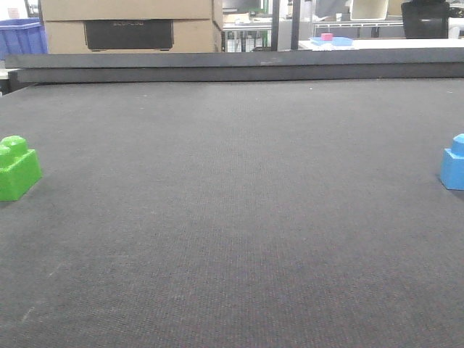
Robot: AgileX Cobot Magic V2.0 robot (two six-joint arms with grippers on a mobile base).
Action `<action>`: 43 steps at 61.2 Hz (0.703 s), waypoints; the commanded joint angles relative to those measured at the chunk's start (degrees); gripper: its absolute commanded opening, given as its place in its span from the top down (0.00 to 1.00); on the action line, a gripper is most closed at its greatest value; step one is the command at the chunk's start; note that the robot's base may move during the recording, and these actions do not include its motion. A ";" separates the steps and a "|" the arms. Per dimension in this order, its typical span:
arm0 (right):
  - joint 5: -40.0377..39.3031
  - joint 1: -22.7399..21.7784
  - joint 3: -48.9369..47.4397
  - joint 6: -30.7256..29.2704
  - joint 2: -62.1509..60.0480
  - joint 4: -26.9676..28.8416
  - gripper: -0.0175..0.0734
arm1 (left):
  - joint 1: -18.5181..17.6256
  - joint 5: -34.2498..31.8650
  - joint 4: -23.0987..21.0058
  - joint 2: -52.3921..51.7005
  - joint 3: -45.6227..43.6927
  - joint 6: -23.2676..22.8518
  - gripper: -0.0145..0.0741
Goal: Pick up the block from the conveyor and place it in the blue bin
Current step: 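Lower both grippers toward the green block and the blue block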
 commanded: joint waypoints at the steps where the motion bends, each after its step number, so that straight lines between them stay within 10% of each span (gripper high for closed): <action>1: -1.13 0.20 -0.05 -0.05 -0.17 -0.39 0.99 | 0.15 -0.95 -0.32 -0.32 -0.07 -0.19 0.96; 43: -1.65 0.21 -0.05 -0.05 -0.17 -0.39 0.99 | 0.15 -0.95 -0.32 -0.32 -0.07 -0.19 0.96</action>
